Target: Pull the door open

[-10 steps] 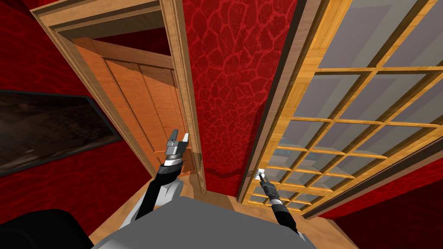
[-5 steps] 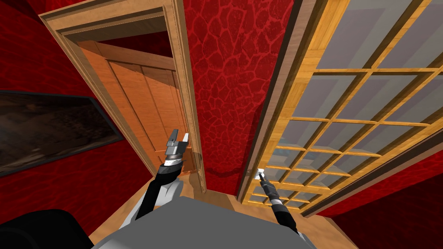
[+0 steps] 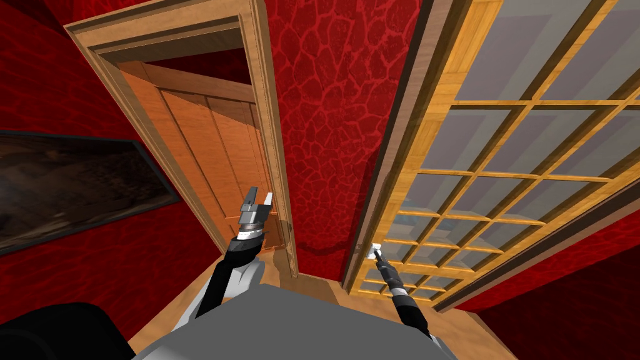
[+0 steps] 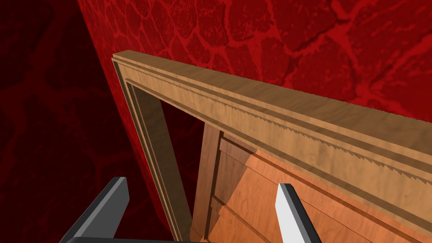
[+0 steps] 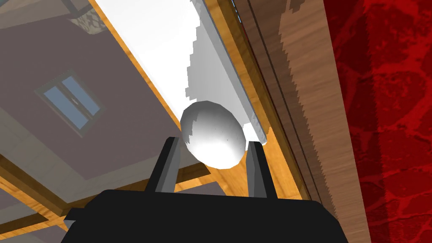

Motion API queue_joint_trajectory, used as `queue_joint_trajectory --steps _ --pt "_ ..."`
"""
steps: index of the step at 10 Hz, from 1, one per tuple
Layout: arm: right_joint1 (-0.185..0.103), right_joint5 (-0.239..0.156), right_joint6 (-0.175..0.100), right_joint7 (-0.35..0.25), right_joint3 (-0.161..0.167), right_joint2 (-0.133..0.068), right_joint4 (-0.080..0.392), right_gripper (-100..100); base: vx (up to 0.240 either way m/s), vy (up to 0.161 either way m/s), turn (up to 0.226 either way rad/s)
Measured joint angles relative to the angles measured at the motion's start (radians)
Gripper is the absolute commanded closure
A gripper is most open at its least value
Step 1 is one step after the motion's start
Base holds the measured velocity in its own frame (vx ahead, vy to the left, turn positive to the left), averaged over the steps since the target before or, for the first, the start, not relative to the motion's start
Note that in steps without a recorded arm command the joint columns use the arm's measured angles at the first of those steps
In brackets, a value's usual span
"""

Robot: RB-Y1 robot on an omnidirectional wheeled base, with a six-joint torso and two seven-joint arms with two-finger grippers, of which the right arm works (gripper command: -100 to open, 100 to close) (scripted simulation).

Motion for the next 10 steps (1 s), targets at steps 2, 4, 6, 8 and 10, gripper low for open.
queue_joint_trajectory --steps 2,4,6,8,10 --pt "0.002 0.000 -0.001 -0.049 0.002 0.000 -0.003 100 -0.029 -0.006 0.000" --pt "0.006 0.001 0.001 -0.094 0.005 0.002 -0.004 -100 -0.026 0.001 -0.025" --pt "0.025 0.013 -0.014 -0.067 0.003 -0.005 -0.014 -100 -0.005 0.015 -0.034" --pt "0.043 0.025 -0.031 -0.030 0.000 -0.011 -0.022 -100 -0.005 0.017 -0.045" --pt "0.060 0.041 -0.059 0.026 -0.004 -0.019 -0.020 -100 -0.010 0.017 -0.056"
